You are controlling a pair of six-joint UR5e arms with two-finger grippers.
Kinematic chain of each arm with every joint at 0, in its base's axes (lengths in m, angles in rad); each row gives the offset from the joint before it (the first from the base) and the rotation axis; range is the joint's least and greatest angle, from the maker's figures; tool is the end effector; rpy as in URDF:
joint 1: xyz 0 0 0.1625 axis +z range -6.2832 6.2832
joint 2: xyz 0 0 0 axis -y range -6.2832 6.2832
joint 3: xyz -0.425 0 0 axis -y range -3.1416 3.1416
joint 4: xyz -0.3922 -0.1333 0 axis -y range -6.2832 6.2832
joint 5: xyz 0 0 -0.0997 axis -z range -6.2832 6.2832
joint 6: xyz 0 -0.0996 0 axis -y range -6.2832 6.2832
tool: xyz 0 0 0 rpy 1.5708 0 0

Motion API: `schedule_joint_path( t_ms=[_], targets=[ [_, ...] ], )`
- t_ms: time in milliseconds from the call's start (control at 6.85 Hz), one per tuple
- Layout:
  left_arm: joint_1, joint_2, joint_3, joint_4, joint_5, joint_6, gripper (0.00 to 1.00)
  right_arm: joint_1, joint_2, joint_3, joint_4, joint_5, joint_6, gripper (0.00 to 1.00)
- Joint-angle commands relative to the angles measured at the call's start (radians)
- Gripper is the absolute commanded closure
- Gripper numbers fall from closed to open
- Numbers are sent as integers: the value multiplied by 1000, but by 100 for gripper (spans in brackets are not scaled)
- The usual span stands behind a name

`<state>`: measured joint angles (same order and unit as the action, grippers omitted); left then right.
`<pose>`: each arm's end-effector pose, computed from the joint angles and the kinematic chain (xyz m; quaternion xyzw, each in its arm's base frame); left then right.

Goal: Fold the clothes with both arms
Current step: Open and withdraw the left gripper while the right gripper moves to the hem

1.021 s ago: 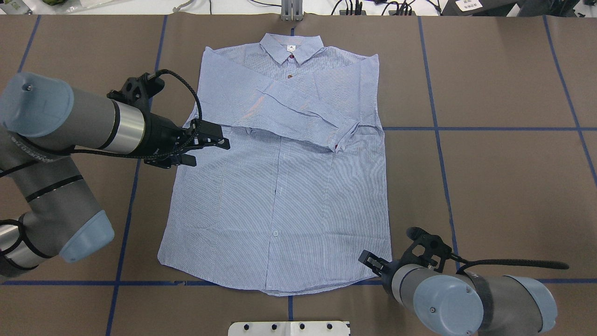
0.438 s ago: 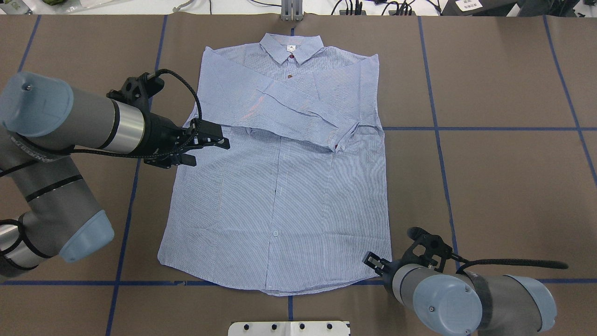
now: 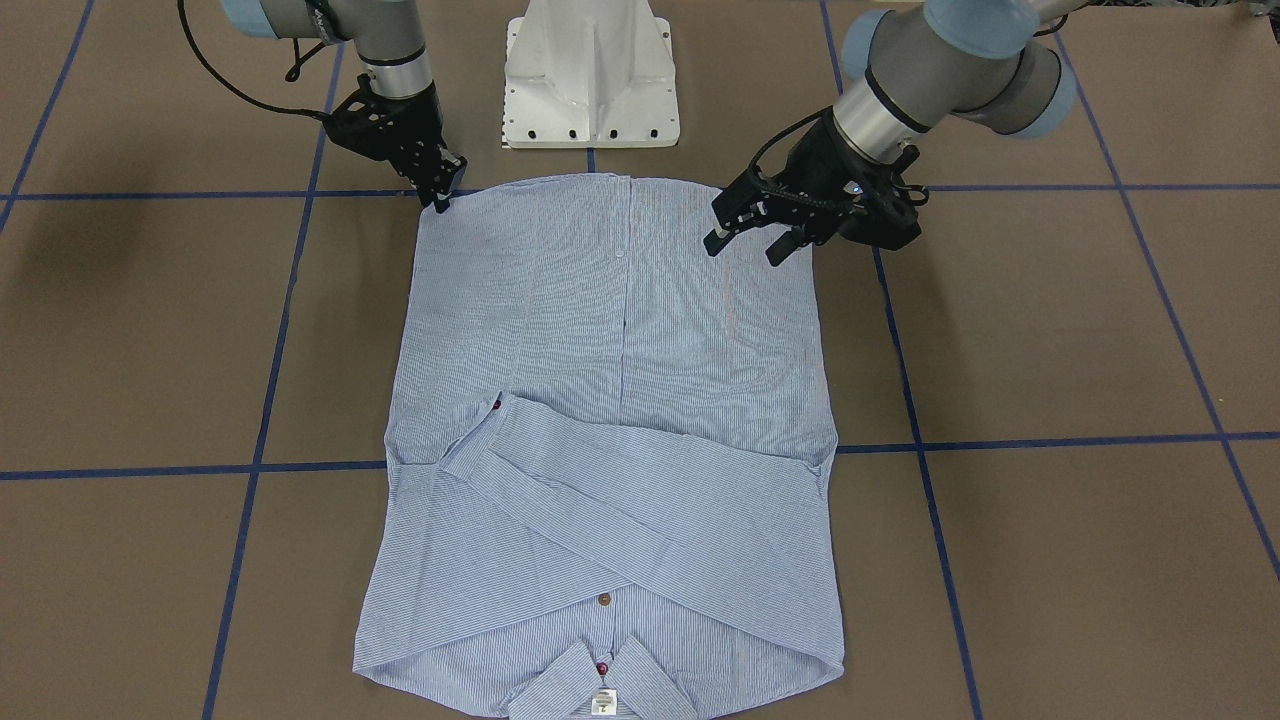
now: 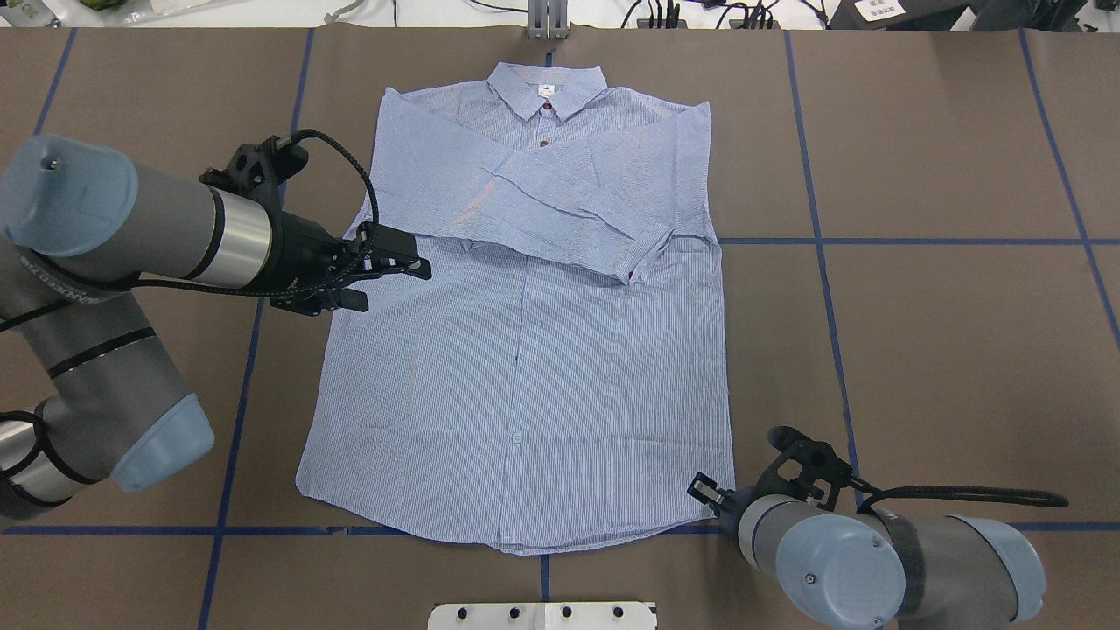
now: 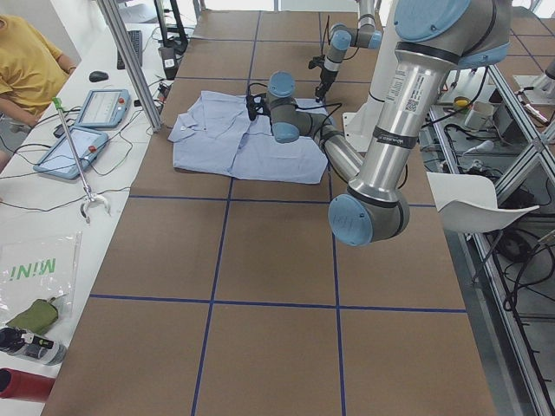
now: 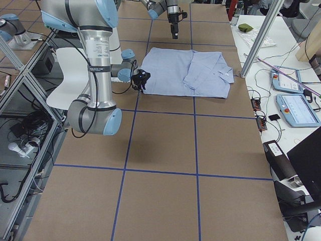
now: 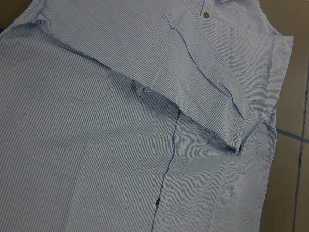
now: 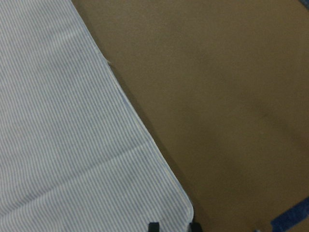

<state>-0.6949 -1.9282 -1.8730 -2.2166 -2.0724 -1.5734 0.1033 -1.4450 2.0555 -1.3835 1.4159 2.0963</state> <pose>0.3824 -0.4300 0.2470 0.0141 0.6203 -0.1213 0.7748 -0.4967 -0.2010 0.3567 -0.0114 -0.3936 0.3127 0.8644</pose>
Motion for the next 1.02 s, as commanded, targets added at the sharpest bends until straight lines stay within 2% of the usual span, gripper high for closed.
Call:
schedule_joint_path(
  t_ms=[0,146,292,438,584,729,875],
  targets=[
    [-2,0,0,0,0,0,1,1,-5,3,0,3,5,100],
    [0,0,0,2,3,0,1,3,-3,14,0,5,5,100],
    [-6,50,-30,3,6,1,1,6,-5,32,0,8,5,100],
    [-6,199,-140,2,8,53,1,7,-20,70,-15,20,5,100],
    [3,262,-152,5,47,70,1,13,-20,112,-70,34,4,100],
    [26,296,-150,5,93,69,1,13,-21,112,-80,35,4,100],
    [49,293,-118,14,89,62,1,13,-20,110,-80,35,4,100]
  ],
)
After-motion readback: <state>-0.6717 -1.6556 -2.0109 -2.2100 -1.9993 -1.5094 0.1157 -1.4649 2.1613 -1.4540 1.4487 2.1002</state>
